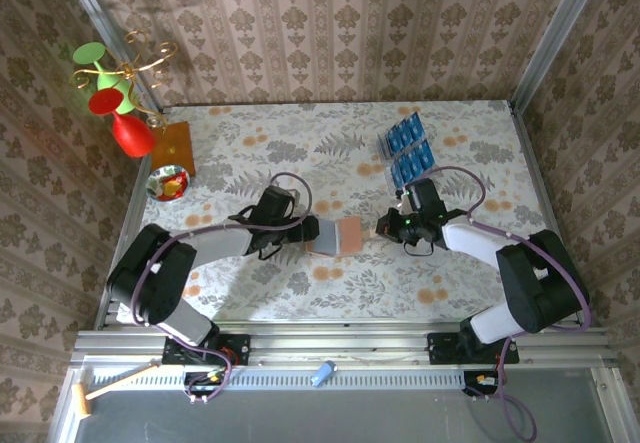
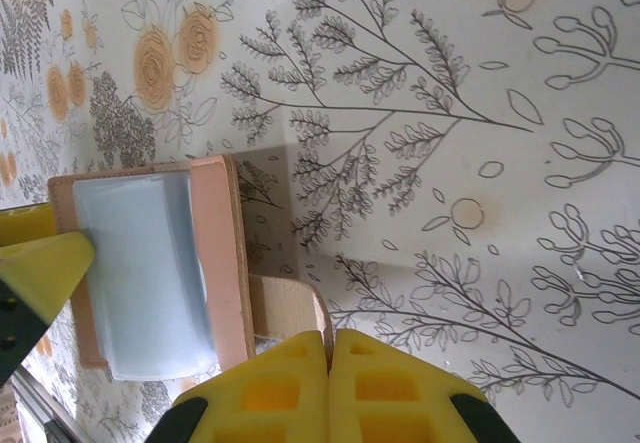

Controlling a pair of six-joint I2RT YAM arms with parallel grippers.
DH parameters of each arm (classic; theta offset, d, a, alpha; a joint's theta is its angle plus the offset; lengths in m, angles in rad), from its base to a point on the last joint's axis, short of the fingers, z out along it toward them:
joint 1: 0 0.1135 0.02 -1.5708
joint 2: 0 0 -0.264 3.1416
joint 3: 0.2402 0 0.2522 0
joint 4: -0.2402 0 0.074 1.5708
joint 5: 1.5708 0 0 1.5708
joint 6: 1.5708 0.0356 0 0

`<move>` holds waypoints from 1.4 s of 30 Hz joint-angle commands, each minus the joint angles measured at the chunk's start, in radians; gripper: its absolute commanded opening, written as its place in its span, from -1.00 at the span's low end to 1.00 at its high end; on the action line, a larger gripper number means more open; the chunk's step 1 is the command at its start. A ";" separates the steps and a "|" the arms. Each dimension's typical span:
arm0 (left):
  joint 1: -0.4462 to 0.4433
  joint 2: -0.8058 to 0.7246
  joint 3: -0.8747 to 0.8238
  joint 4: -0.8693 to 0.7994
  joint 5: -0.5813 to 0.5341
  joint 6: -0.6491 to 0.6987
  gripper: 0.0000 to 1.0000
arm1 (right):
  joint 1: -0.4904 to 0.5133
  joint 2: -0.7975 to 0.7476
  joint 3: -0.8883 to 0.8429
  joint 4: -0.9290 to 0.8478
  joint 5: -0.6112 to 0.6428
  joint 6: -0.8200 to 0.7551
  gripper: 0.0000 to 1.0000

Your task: Put the credit cards into the card holder

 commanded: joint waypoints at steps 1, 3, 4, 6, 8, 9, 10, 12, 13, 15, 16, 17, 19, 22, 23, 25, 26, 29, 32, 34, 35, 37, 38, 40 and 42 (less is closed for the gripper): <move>-0.021 0.027 0.042 -0.024 -0.039 0.011 0.47 | -0.013 -0.022 -0.030 0.054 -0.046 -0.015 -1.00; -0.029 0.027 0.043 -0.019 -0.049 0.009 0.45 | -0.014 -0.019 -0.042 0.070 -0.046 -0.012 -1.00; -0.032 0.024 0.041 -0.012 -0.049 0.008 0.42 | -0.015 -0.014 -0.046 0.074 -0.046 -0.011 -1.00; -0.033 0.015 0.033 0.005 -0.047 0.008 0.35 | -0.018 0.009 -0.049 0.071 -0.029 -0.009 -1.00; -0.033 0.003 0.021 0.032 -0.041 0.004 0.26 | -0.022 0.040 -0.046 0.067 -0.018 -0.008 -1.00; -0.032 -0.007 0.010 0.054 -0.039 0.000 0.19 | -0.023 0.050 -0.044 0.064 -0.014 -0.008 -1.00; -0.032 -0.015 0.001 0.073 -0.037 -0.004 0.13 | -0.023 0.059 -0.043 0.062 -0.014 -0.009 -0.94; -0.032 -0.031 -0.017 0.116 -0.029 -0.014 0.01 | -0.022 0.065 -0.037 0.052 -0.014 -0.010 -0.62; -0.032 -0.035 -0.024 0.131 -0.026 -0.018 -0.05 | -0.022 0.060 -0.034 0.044 -0.014 -0.010 -0.49; -0.033 -0.047 -0.035 0.158 -0.023 -0.028 -0.20 | -0.022 0.033 -0.030 0.019 -0.009 -0.012 -0.31; -0.032 -0.053 -0.039 0.164 -0.020 -0.031 -0.27 | -0.022 0.016 -0.027 0.002 -0.001 -0.016 -0.27; -0.033 -0.057 -0.041 0.172 -0.021 -0.033 -0.34 | -0.022 -0.005 -0.026 -0.015 0.006 -0.020 -0.23; -0.033 -0.062 -0.043 0.175 -0.019 -0.035 -0.45 | -0.022 -0.055 -0.020 -0.056 0.028 -0.026 -0.17; -0.033 -0.067 -0.041 0.178 -0.014 -0.035 -0.56 | -0.022 -0.150 -0.017 -0.110 0.061 -0.021 -0.09; -0.033 -0.066 -0.039 0.179 -0.011 -0.034 -0.59 | -0.022 -0.183 -0.017 -0.127 0.075 -0.018 -0.07; -0.034 -0.065 -0.035 0.181 -0.009 -0.035 -0.66 | -0.021 -0.234 -0.019 -0.135 0.077 -0.002 -0.07; -0.034 -0.066 -0.034 0.182 -0.008 -0.035 -0.67 | -0.019 -0.251 -0.020 -0.130 0.071 0.009 -0.08; -0.036 -0.066 -0.029 0.185 -0.004 -0.035 -0.70 | 0.015 -0.250 -0.003 -0.107 0.064 0.034 -0.18; -0.040 -0.066 -0.022 0.185 -0.001 -0.035 -0.69 | 0.088 -0.177 0.028 -0.067 0.073 0.051 -0.32; -0.042 -0.066 -0.013 0.181 -0.004 -0.033 -0.67 | 0.130 -0.119 0.044 -0.032 0.081 0.060 -0.47; -0.045 -0.066 -0.009 0.179 -0.004 -0.033 -0.64 | 0.145 -0.091 0.048 -0.010 0.081 0.066 -0.54; -0.050 -0.064 -0.001 0.179 -0.003 -0.034 -0.56 | 0.164 -0.022 0.052 0.028 0.081 0.077 -0.66; -0.053 -0.063 0.002 0.180 -0.001 -0.035 -0.49 | 0.169 0.006 0.053 0.047 0.079 0.083 -0.69; -0.056 -0.059 0.011 0.178 0.000 -0.033 -0.38 | 0.172 0.052 0.050 0.078 0.072 0.092 -0.76; -0.060 -0.058 0.018 0.175 0.000 -0.032 -0.25 | 0.173 0.094 0.046 0.100 0.077 0.094 -0.81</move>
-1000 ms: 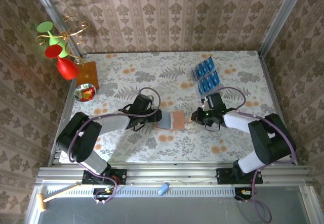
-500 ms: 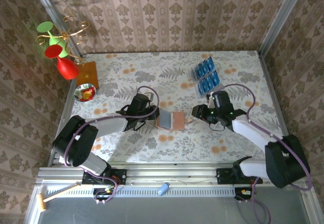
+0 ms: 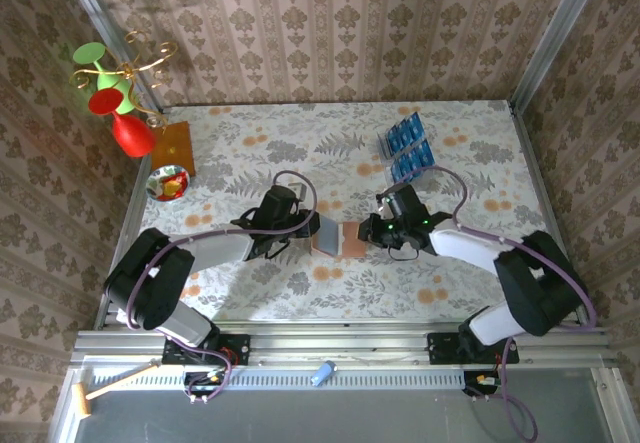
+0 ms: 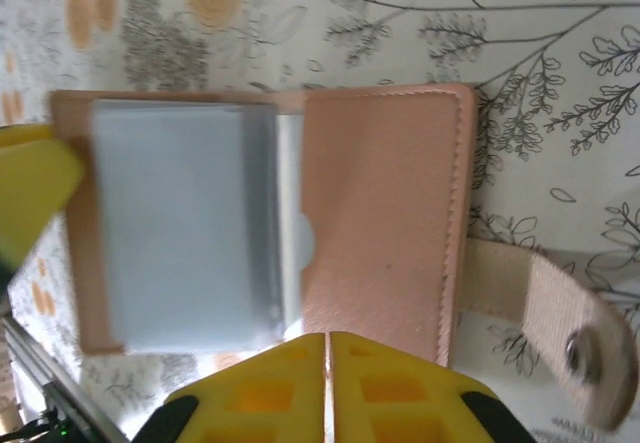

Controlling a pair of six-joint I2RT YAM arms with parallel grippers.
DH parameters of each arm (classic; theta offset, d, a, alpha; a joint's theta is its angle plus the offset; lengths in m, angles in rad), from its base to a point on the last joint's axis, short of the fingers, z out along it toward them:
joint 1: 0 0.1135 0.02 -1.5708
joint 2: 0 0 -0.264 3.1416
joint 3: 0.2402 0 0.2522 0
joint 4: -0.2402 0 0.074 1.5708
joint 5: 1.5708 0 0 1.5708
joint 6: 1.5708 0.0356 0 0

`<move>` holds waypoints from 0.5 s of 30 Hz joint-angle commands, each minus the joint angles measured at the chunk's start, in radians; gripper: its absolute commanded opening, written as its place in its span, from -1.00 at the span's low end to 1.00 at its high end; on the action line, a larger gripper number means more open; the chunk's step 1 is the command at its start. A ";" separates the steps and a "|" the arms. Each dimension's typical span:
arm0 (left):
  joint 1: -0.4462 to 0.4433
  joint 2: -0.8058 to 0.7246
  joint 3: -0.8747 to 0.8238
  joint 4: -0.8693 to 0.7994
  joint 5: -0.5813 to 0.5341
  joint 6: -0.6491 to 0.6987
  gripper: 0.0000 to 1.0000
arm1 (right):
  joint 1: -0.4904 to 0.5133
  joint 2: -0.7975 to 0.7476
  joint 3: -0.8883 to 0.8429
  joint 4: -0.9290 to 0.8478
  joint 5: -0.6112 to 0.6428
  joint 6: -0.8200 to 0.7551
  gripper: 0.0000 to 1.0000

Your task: Put the credit cards into the card holder

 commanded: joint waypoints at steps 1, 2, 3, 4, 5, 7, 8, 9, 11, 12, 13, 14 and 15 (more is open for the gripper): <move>-0.010 -0.020 0.038 0.005 0.008 -0.001 -0.20 | 0.004 0.054 0.007 0.066 0.020 0.019 -0.81; -0.012 -0.019 0.038 0.006 0.008 0.000 -0.16 | 0.004 0.070 0.004 0.075 0.020 0.018 -0.82; -0.011 -0.018 0.039 0.006 0.008 0.001 -0.14 | 0.004 0.081 0.000 0.083 0.022 0.020 -0.82; -0.011 -0.019 0.040 0.005 0.007 0.001 -0.13 | 0.004 0.089 -0.005 0.088 0.023 0.021 -0.82; -0.012 -0.019 0.039 0.008 0.009 0.001 -0.14 | 0.004 0.099 -0.009 0.094 0.026 0.023 -0.82; -0.012 -0.016 0.039 0.013 0.011 0.002 -0.16 | 0.004 0.110 -0.017 0.104 0.031 0.025 -0.82; -0.012 -0.016 0.040 0.017 0.013 0.001 -0.20 | 0.004 0.117 -0.019 0.107 0.033 0.025 -0.82; -0.012 -0.014 0.038 0.022 0.015 0.001 -0.25 | 0.004 0.123 -0.025 0.110 0.037 0.025 -0.82; -0.011 -0.012 0.037 0.030 0.019 -0.002 -0.33 | 0.004 0.132 -0.027 0.114 0.040 0.027 -0.83; -0.013 -0.010 0.037 0.035 0.021 -0.002 -0.38 | 0.004 0.138 -0.029 0.116 0.042 0.028 -0.83; -0.013 -0.009 0.037 0.042 0.026 -0.002 -0.44 | 0.005 0.142 -0.029 0.118 0.043 0.028 -0.83; -0.011 -0.007 0.037 0.047 0.027 -0.003 -0.50 | 0.004 0.145 -0.030 0.119 0.045 0.027 -0.83; -0.012 -0.006 0.036 0.053 0.028 -0.006 -0.54 | 0.004 0.148 -0.030 0.120 0.047 0.027 -0.83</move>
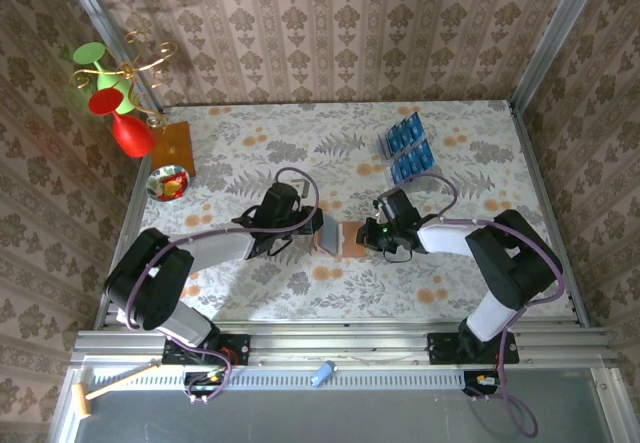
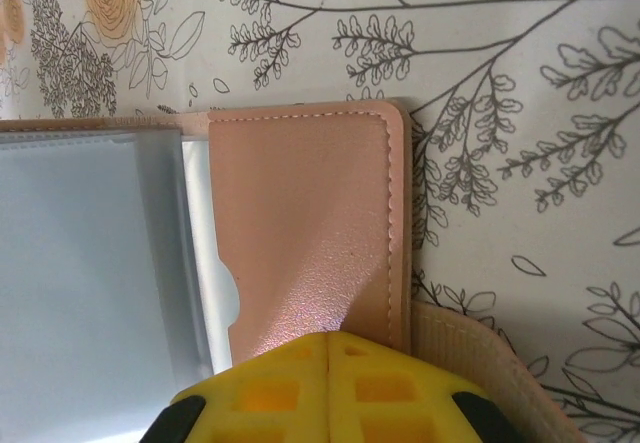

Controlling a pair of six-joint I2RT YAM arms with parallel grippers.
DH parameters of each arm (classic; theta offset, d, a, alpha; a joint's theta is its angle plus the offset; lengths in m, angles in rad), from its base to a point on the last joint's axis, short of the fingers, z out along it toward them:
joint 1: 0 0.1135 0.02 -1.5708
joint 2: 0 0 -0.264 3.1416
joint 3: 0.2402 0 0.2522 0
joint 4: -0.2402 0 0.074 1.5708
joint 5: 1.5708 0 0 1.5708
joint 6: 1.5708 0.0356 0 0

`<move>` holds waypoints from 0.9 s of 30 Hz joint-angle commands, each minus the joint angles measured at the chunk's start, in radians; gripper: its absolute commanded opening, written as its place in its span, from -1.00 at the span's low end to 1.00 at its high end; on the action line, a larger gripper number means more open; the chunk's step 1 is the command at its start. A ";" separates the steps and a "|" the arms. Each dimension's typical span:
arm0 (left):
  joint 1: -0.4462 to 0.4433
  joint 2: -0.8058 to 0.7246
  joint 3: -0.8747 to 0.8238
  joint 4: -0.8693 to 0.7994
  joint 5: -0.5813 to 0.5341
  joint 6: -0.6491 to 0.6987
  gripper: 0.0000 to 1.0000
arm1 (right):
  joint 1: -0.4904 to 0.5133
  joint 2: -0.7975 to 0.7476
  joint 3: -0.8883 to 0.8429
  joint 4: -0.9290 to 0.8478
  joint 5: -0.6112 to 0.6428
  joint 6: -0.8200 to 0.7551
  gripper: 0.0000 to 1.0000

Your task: Put the credit cards into the card holder

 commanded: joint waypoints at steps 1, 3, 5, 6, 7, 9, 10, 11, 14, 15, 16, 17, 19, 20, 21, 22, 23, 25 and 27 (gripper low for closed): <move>-0.007 -0.004 0.018 0.036 0.021 -0.006 -0.55 | 0.004 0.030 -0.018 0.007 0.035 0.006 -0.83; -0.007 0.005 0.025 0.035 0.026 -0.007 -0.54 | 0.004 0.037 -0.019 0.010 0.035 0.008 -0.83; -0.007 0.014 0.030 0.037 0.032 -0.007 -0.57 | 0.004 0.043 -0.019 0.011 0.036 0.008 -0.83; -0.008 0.017 0.031 0.039 0.034 -0.009 -0.62 | 0.005 0.047 -0.020 0.013 0.037 0.008 -0.83; -0.008 0.020 0.032 0.046 0.035 -0.010 -0.65 | 0.004 0.050 -0.019 0.013 0.038 0.007 -0.83; -0.007 0.026 0.036 0.052 0.041 -0.013 -0.74 | 0.004 0.055 -0.021 0.015 0.038 0.008 -0.83; -0.008 0.030 0.039 0.056 0.046 -0.014 -0.79 | 0.005 0.058 -0.021 0.016 0.039 0.009 -0.83; -0.009 0.032 0.041 0.058 0.051 -0.015 -0.84 | 0.004 0.060 -0.023 0.016 0.040 0.010 -0.84; -0.012 0.043 0.057 0.069 0.072 -0.017 -1.00 | 0.004 0.068 -0.023 0.019 0.042 0.009 -0.84; -0.016 0.049 0.061 0.076 0.080 -0.018 -1.00 | 0.005 0.072 -0.023 0.019 0.042 0.009 -0.84; -0.019 0.051 0.066 0.081 0.085 -0.016 -1.00 | 0.004 0.075 -0.021 0.019 0.041 0.010 -0.84; -0.023 0.056 0.070 0.085 0.090 -0.016 -1.00 | 0.005 0.079 -0.021 0.020 0.039 0.008 -0.84; -0.033 0.064 0.075 0.098 0.100 -0.015 -1.00 | 0.005 0.085 -0.018 0.020 0.039 0.008 -0.85; -0.034 0.069 0.076 0.096 0.101 -0.014 -1.00 | 0.004 0.090 -0.017 0.020 0.038 0.007 -0.84; -0.035 0.074 0.077 0.092 0.098 -0.015 -1.00 | 0.004 0.093 -0.015 0.019 0.038 0.008 -0.84; -0.037 0.078 0.077 0.083 0.089 -0.016 -1.00 | 0.005 0.097 -0.013 0.017 0.036 0.007 -0.83; -0.038 0.082 0.077 0.068 0.075 -0.020 -1.00 | 0.004 0.099 -0.010 0.016 0.036 0.007 -0.83; -0.037 0.084 0.070 0.048 0.055 -0.014 -1.00 | 0.004 0.101 -0.003 0.009 0.035 0.004 -0.80; -0.035 0.077 0.054 0.045 0.028 -0.014 -1.00 | 0.004 0.098 0.001 0.001 0.033 0.001 -0.76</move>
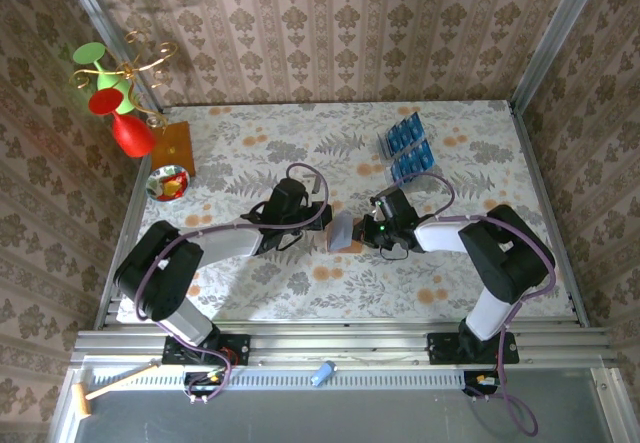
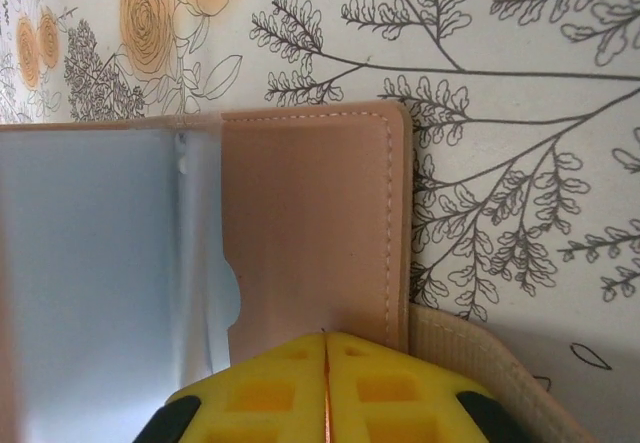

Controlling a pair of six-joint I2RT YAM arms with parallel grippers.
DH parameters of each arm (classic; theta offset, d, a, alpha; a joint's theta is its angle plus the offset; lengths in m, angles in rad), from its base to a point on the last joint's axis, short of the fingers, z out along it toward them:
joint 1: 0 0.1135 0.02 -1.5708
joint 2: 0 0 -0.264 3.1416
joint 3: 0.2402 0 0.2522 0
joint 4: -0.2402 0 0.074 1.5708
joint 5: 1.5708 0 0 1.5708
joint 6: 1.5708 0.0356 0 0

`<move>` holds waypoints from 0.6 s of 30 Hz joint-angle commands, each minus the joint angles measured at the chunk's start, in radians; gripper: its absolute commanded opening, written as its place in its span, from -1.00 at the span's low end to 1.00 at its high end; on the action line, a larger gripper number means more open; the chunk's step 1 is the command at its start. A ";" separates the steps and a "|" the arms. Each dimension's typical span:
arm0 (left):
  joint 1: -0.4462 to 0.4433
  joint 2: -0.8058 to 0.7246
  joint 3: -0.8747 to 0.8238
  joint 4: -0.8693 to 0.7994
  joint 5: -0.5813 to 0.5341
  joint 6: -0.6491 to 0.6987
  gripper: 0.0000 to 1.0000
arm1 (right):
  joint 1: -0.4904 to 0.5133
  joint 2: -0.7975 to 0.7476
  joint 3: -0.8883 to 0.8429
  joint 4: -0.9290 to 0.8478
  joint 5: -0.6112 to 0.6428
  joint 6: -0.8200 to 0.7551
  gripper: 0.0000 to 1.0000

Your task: Put the credit cards into the card holder

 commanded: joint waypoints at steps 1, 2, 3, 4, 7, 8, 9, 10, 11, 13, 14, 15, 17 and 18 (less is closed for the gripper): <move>-0.005 0.001 -0.013 -0.028 -0.045 0.001 -1.00 | 0.005 0.043 -0.003 -0.097 0.042 -0.007 -0.74; -0.005 -0.009 -0.020 -0.030 -0.056 0.001 -1.00 | 0.003 0.038 -0.001 -0.107 0.042 -0.011 -0.73; -0.003 -0.020 -0.028 -0.034 -0.068 0.004 -1.00 | 0.002 0.028 0.002 -0.119 0.045 -0.015 -0.70; -0.002 -0.031 -0.033 -0.041 -0.079 0.008 -1.00 | 0.003 0.019 0.006 -0.131 0.048 -0.019 -0.67; 0.002 -0.070 -0.055 -0.056 -0.109 0.017 -1.00 | 0.002 -0.022 0.023 -0.187 0.064 -0.039 -0.57; 0.005 -0.083 -0.063 -0.059 -0.116 0.019 -1.00 | 0.002 -0.040 0.030 -0.211 0.072 -0.045 -0.52; 0.009 -0.094 -0.072 -0.064 -0.121 0.023 -1.00 | 0.002 -0.060 0.039 -0.234 0.079 -0.053 -0.46; 0.011 -0.104 -0.080 -0.064 -0.125 0.024 -1.00 | 0.001 -0.079 0.046 -0.259 0.087 -0.059 -0.39; 0.016 -0.115 -0.089 -0.064 -0.127 0.024 -1.00 | 0.000 -0.102 0.054 -0.284 0.096 -0.063 -0.31; 0.025 -0.129 -0.103 -0.065 -0.126 0.023 -1.00 | -0.005 -0.150 0.066 -0.330 0.114 -0.071 -0.18; 0.029 -0.135 -0.110 -0.066 -0.124 0.022 -1.00 | -0.007 -0.187 0.069 -0.354 0.128 -0.074 -0.12; 0.032 -0.141 -0.114 -0.066 -0.125 0.021 -1.00 | -0.010 -0.214 0.072 -0.372 0.137 -0.077 -0.08; 0.033 -0.152 -0.122 -0.068 -0.127 0.021 -1.00 | -0.013 -0.265 0.080 -0.414 0.162 -0.080 -0.03; 0.034 -0.158 -0.124 -0.068 -0.128 0.021 -1.00 | -0.014 -0.288 0.085 -0.432 0.171 -0.084 -0.03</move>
